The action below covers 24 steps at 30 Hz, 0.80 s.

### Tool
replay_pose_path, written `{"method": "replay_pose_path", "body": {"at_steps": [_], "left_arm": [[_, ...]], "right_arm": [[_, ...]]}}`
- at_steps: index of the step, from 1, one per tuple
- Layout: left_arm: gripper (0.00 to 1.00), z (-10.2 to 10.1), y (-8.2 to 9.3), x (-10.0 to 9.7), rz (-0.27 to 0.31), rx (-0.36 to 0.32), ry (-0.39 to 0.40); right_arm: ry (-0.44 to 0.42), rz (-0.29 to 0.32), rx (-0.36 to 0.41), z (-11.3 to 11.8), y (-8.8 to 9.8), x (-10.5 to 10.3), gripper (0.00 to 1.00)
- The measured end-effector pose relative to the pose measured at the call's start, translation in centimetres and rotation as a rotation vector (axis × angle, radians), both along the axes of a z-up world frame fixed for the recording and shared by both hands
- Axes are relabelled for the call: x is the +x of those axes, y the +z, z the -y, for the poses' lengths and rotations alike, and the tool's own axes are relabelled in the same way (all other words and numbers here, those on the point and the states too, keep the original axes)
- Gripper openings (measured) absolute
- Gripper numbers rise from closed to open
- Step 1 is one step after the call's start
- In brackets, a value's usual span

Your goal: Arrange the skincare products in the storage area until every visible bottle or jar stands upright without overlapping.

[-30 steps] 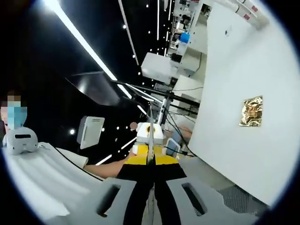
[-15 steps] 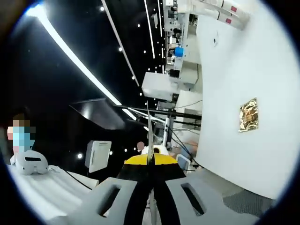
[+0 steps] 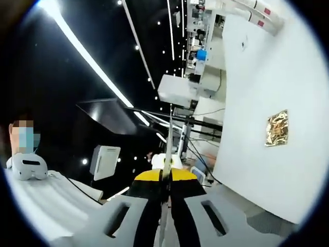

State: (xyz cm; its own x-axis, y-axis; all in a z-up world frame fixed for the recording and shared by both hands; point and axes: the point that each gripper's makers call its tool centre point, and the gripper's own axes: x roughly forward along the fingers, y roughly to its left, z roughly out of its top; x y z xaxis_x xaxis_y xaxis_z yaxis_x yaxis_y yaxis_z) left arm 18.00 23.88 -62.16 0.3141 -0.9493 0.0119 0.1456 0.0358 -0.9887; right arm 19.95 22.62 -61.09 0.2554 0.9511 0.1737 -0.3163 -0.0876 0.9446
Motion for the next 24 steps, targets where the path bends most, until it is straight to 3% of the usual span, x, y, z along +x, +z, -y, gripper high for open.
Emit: {"method": "replay_pose_path", "body": {"at_steps": [3, 6, 10, 13, 15, 20, 24], "left_arm": [[0.02, -0.5, 0.1, 0.1, -0.010, -0.010, 0.024], [0.02, -0.5, 0.2, 0.2, -0.006, -0.002, 0.038], [0.02, -0.6, -0.2, 0.4, -0.026, 0.009, 0.050], [0.02, -0.7, -0.3, 0.7, -0.032, 0.004, 0.076], [0.03, -0.7, -0.3, 1.0, 0.004, 0.011, 0.107], [0.06, -0.2, -0.8, 0.5, -0.002, 0.018, 0.059], [0.07, 0.1, -1.2, 0.6, 0.005, 0.034, 0.063]], "right_arm": [[0.047, -0.005, -0.007, -0.6, 0.1, -0.8, 0.01], [0.039, 0.010, -0.012, -0.5, 0.0, -0.7, 0.01], [0.051, -0.018, -0.036, -0.6, -0.5, -0.8, 0.01], [0.038, -0.007, -0.040, -0.5, -0.4, -0.7, 0.00], [0.016, -0.038, -0.030, 0.0, -0.5, -0.1, 0.00], [-0.078, -0.059, -0.014, 1.1, -0.5, 1.5, 0.00], [-0.081, -0.025, -0.039, 0.6, -0.5, 1.4, 0.00]]}}
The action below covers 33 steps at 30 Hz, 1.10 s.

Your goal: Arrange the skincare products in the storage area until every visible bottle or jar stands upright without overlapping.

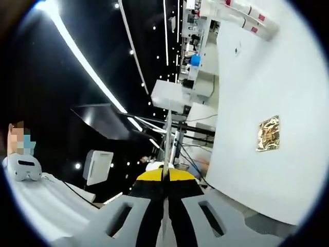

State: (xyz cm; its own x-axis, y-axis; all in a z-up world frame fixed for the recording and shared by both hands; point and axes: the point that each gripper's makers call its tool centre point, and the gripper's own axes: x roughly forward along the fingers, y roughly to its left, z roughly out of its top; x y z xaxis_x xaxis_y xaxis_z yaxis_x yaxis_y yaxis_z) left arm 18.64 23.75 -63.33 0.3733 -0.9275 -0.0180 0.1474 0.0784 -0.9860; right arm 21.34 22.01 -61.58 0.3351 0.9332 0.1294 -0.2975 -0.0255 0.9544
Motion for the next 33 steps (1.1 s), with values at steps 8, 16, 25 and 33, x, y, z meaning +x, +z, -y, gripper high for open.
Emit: {"method": "replay_pose_path", "body": {"at_steps": [8, 16, 25, 33], "left_arm": [[0.02, -0.5, 0.5, 0.0, 0.059, -0.021, -0.005], [0.02, -0.3, 0.3, -0.1, 0.063, 0.002, -0.006], [0.01, -0.2, 0.4, 0.0, 0.042, -0.017, -0.009], [0.01, -0.5, 0.3, 0.8, 0.015, -0.036, 0.015]], "right_arm": [[0.026, 0.079, -0.034, -1.2, 0.1, -0.8, 0.00], [0.025, 0.179, -0.111, -1.2, -0.4, -0.7, 0.04], [0.017, 0.472, -0.348, -1.0, -0.5, -1.0, 0.15], [-0.198, 0.587, -0.648, 2.8, -0.6, 1.7, 0.51]]}}
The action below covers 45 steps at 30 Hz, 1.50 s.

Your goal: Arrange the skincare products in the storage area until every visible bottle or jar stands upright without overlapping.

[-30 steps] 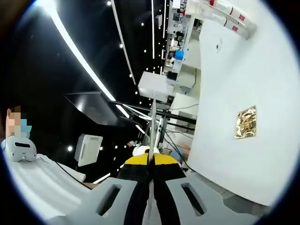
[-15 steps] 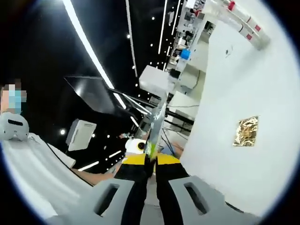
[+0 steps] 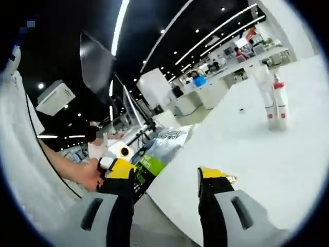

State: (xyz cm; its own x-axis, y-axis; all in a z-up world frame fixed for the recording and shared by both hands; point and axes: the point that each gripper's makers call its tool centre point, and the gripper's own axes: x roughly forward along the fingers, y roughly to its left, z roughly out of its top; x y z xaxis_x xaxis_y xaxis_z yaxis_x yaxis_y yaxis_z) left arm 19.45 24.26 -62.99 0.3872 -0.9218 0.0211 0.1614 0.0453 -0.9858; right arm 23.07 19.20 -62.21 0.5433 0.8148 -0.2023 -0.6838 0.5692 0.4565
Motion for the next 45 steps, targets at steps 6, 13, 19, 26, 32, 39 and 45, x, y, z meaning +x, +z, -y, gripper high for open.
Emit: {"method": "replay_pose_path", "body": {"at_steps": [6, 13, 19, 26, 32, 39, 45], "left_arm": [[0.01, 0.1, -0.6, 0.9, -0.031, 0.011, -0.010], [0.02, 0.3, -0.4, 3.8, -0.041, 0.030, -0.012], [0.02, 0.2, -0.4, 7.2, -0.046, 0.057, 0.003], [0.02, 0.7, -1.3, 11.6, -0.067, 0.089, 0.048], [0.02, 1.2, -2.1, 14.3, -0.087, 0.109, 0.045], [0.02, 1.6, -2.8, 17.6, -0.110, 0.134, 0.056], [0.02, 2.1, -4.9, 20.1, -0.127, 0.215, 0.038]], "right_arm": [[-0.086, 0.129, -0.271, 3.1, -0.4, 0.9, 0.55], [-0.214, 0.073, -0.315, 5.6, -2.5, 1.5, 0.61], [-0.328, 0.068, -0.413, 8.3, -3.9, 2.9, 0.56], [-0.336, 0.083, -0.450, 9.0, -4.3, 2.8, 0.54], [-0.324, 0.083, -0.470, 8.9, -4.6, 2.7, 0.52], [-0.332, 0.076, -0.487, 9.3, -4.9, 2.8, 0.49], [-0.332, 0.047, -0.494, 9.4, -5.4, 2.7, 0.49]]}}
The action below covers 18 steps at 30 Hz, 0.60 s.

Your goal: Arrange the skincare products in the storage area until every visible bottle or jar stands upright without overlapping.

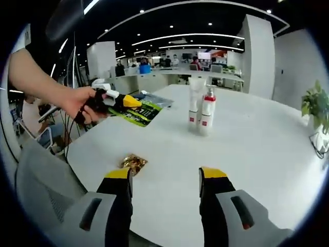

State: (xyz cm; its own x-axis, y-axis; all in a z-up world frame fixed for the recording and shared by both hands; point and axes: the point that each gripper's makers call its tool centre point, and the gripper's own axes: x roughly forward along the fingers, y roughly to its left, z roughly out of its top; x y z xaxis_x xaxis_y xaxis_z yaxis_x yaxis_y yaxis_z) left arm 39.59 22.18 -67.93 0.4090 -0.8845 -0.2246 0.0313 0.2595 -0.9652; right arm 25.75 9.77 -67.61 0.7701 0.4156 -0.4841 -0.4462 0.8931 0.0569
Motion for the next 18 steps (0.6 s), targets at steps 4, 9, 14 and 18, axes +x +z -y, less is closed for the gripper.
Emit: {"method": "replay_pose_path", "body": {"at_steps": [4, 9, 14, 18], "left_arm": [[0.02, 0.2, -1.0, 1.6, -0.015, 0.017, 0.001], [0.02, 0.3, -2.3, 3.7, -0.026, 0.054, 0.000], [0.02, 0.7, -3.3, 5.8, -0.039, 0.063, -0.004], [0.02, 1.0, -4.5, 7.4, -0.037, 0.085, -0.012]], "right_arm": [[0.009, 0.008, -0.034, 0.0, -0.1, 0.0, 0.47], [0.021, -0.012, -0.066, -0.1, -0.7, 0.0, 0.47], [0.002, -0.025, -0.081, 0.4, -1.0, 0.0, 0.46], [-0.010, -0.034, -0.087, 0.8, -1.2, 0.0, 0.46]]}}
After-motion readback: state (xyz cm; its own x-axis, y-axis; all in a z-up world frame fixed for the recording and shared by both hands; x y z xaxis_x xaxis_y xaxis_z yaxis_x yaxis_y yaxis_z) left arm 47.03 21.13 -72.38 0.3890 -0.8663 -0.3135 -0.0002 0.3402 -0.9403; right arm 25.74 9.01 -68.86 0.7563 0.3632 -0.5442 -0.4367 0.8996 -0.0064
